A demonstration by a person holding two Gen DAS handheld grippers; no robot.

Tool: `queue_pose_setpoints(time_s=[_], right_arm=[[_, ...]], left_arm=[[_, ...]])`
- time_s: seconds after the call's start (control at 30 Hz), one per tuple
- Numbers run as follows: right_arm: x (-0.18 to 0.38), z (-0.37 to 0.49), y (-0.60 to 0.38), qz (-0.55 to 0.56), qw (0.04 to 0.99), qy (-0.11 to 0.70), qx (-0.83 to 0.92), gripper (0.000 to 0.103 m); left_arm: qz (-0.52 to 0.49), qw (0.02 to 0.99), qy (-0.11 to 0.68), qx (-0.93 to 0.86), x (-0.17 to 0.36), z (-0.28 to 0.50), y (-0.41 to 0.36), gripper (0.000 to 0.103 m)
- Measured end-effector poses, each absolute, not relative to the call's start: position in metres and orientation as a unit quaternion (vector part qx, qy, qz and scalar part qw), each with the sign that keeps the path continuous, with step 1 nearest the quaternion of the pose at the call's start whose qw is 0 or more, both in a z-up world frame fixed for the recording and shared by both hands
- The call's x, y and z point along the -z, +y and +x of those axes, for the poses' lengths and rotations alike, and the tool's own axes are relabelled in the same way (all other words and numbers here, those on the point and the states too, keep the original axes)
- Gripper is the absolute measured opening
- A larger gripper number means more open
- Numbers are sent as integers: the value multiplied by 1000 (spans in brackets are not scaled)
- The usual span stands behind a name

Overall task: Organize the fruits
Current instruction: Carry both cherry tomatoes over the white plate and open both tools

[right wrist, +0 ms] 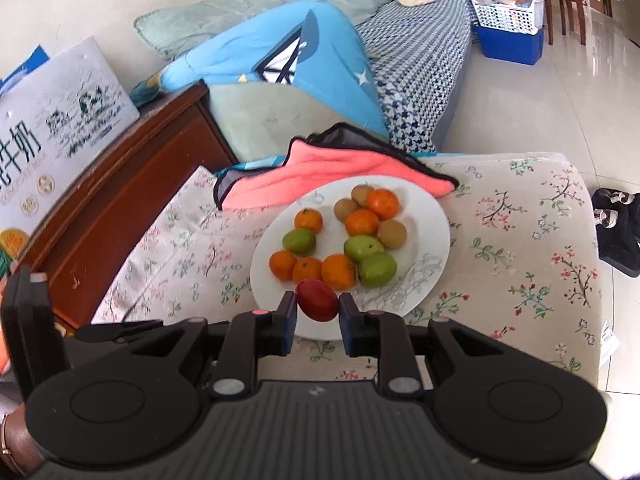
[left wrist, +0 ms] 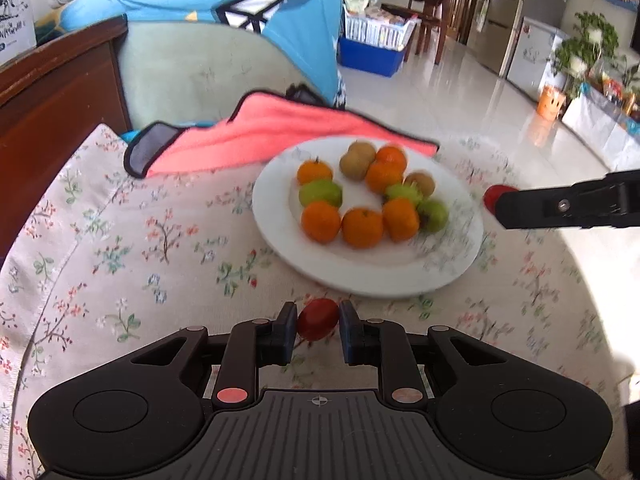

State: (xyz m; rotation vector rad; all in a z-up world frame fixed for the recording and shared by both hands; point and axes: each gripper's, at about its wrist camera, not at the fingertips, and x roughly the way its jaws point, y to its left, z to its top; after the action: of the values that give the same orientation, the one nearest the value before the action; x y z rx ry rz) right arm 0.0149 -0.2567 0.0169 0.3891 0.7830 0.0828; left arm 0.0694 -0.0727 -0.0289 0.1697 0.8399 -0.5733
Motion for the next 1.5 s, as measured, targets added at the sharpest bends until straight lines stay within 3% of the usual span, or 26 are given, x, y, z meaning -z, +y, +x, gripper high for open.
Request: queue_pose_setpoints(time_s=[0.33, 1.07, 1.37, 1.5], right_arm=[[-27, 32, -287, 252, 904, 343, -34, 23], [14, 101, -284, 316, 870, 376, -38, 24], [15, 105, -291, 345, 864, 366, -28, 26], [7, 103, -290, 332, 871, 361, -28, 27]], left_arm=[[42, 889, 351, 291, -9, 77, -92, 20], [11, 889, 373, 266, 17, 110, -121, 20], [17, 895, 366, 256, 6, 105, -119, 40], [6, 902, 361, 237, -4, 105, -110, 69]])
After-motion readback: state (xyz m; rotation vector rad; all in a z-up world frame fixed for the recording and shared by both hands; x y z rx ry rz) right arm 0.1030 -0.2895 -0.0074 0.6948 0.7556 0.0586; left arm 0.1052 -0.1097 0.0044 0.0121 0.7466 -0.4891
